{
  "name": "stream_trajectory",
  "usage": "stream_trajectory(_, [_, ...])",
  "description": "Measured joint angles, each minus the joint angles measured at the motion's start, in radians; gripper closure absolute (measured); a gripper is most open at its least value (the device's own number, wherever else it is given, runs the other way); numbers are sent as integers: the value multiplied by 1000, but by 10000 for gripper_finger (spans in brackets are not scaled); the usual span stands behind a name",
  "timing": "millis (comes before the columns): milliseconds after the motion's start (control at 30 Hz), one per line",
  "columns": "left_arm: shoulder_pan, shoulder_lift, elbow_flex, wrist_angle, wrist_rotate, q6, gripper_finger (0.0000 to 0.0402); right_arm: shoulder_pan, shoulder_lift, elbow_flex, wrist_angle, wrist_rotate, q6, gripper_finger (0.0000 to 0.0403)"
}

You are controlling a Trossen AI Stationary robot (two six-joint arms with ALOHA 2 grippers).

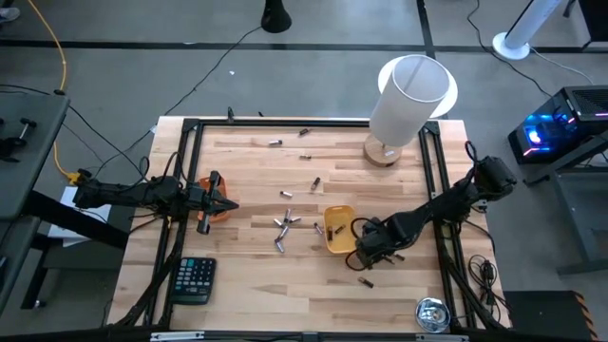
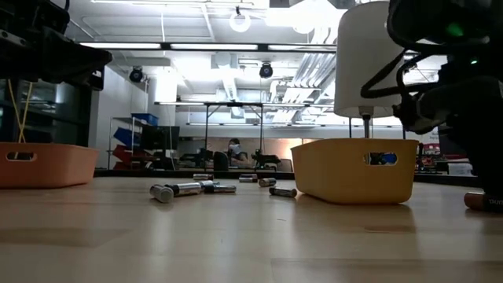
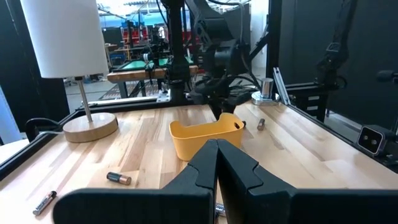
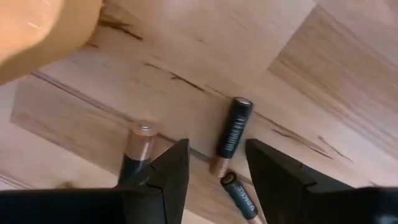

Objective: Sort batteries
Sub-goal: Put the black battery into the yellow bin

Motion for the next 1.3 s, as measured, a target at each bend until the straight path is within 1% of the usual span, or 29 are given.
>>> stream_trajectory(100, [0, 0, 0, 0, 0, 0, 401, -2, 44, 4, -36, -3, 4, 246])
stream_trajectory(233, [0, 0, 0, 0, 0, 0, 401, -17, 58, 7, -46, -2, 0, 259])
stream_trajectory(300, [0, 0, 0, 0, 0, 0, 401, -30, 61, 12, -62, -4, -4, 281])
stream_trajectory(367, [0, 0, 0, 0, 0, 0, 401, -40, 66, 34, -110, 18, -22, 323])
stream_trajectory(433, [0, 0, 0, 0, 0, 0, 401, -55, 67, 68, -177, 67, -47, 374])
stream_trajectory(467, [0, 0, 0, -1, 0, 0, 401, -65, 64, 83, -208, 114, -65, 385])
stream_trajectory(500, [0, 0, 0, 0, 0, 0, 401, -77, 59, 97, -251, 172, -70, 386])
stream_trajectory(533, [0, 0, 0, 0, 0, 0, 401, -90, 52, 115, -310, 206, -71, 384])
stream_trajectory(600, [0, 0, 0, 2, -1, 0, 401, -110, 29, 170, -356, 260, -64, 384])
stream_trajectory(633, [0, 0, 0, 4, 0, 0, 401, -116, 17, 196, -380, 283, -55, 388])
stream_trajectory(700, [0, 0, 0, 3, 0, 0, 401, -125, 0, 234, -438, 364, -34, 396])
stream_trajectory(767, [0, 0, 0, 4, 0, 0, 401, -145, -13, 270, -372, 427, -27, 394])
stream_trajectory(800, [0, 0, 0, 3, 0, 0, 401, -156, -19, 280, -319, 428, -37, 391])
stream_trajectory(933, [0, 0, 0, 3, 0, 0, 401, -187, -10, 286, -89, 346, -149, 376])
stream_trajectory(967, [0, 0, 0, 3, 0, 0, 401, -192, -4, 286, -54, 324, -164, 373])
stream_trajectory(1100, [0, 0, 0, 3, 0, 0, 401, -205, 19, 286, -34, 249, -168, 354])
stream_trajectory(1200, [0, 0, 0, 3, 0, 0, 401, -206, 21, 286, -33, 226, -162, 324])
stream_trajectory(1300, [0, 0, 0, 3, 0, 0, 401, -206, 20, 287, -28, 204, -166, 285])
